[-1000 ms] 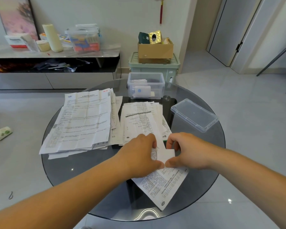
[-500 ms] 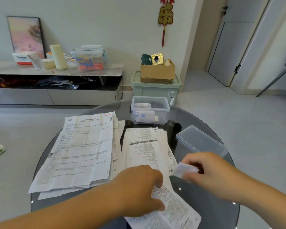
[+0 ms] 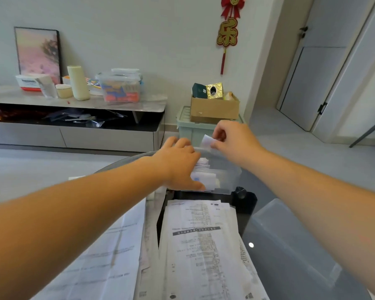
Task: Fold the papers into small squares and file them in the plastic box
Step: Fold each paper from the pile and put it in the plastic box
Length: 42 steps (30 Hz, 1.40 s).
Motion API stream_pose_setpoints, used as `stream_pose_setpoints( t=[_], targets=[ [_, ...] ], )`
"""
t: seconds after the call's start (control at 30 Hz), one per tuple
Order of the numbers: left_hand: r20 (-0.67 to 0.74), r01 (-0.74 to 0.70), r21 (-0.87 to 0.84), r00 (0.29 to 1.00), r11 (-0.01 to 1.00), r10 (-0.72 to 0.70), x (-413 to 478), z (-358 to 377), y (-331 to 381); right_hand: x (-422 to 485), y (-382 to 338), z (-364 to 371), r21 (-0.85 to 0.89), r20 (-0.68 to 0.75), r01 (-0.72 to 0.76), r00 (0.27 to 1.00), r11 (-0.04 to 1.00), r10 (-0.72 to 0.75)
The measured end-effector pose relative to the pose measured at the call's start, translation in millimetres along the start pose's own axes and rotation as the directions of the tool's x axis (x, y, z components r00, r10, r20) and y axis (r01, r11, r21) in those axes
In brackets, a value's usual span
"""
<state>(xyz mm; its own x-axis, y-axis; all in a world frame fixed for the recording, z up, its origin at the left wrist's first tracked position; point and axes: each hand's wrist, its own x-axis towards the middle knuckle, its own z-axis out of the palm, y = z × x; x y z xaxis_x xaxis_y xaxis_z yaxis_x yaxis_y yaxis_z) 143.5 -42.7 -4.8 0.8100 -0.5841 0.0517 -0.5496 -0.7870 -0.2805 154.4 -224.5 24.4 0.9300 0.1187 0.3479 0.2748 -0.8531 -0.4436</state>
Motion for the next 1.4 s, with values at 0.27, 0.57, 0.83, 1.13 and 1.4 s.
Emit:
stream_pose_setpoints(
  t=[0.27, 0.57, 0.83, 1.13, 1.4],
  targets=[
    [-0.009, 0.03, -0.081, 0.999, 0.996, -0.03, 11.3, 17.6, 1.0, 9.8, 9.9, 30.0, -0.13, 0.011, 0.09, 0.996, 0.987, -0.09],
    [-0.006, 0.014, -0.168, 1.0, 0.986, -0.016, 9.7, 18.0, 0.0, 11.3, 7.3, 28.7, -0.232, 0.058, 0.134, 0.991, 0.963, -0.124],
    [-0.053, 0.0, -0.208, 0.999, 0.978, -0.011, 7.1, 19.1, 0.6, 13.3, -2.3, 26.7, -0.305, 0.247, 0.2, 0.961, 0.931, -0.126],
    [-0.159, -0.005, -0.163, 0.987, 0.987, -0.021, 6.1, 23.7, -1.8, 5.8, 6.6, 22.4, -0.057, 0.258, 0.136, 0.959, 0.989, -0.117],
    [-0.092, 0.007, -0.19, 0.995, 0.982, -0.024, 8.8, 22.1, -1.5, -9.2, 14.9, 25.6, -0.069, 0.336, 0.134, 0.936, 0.989, -0.104]
  ],
)
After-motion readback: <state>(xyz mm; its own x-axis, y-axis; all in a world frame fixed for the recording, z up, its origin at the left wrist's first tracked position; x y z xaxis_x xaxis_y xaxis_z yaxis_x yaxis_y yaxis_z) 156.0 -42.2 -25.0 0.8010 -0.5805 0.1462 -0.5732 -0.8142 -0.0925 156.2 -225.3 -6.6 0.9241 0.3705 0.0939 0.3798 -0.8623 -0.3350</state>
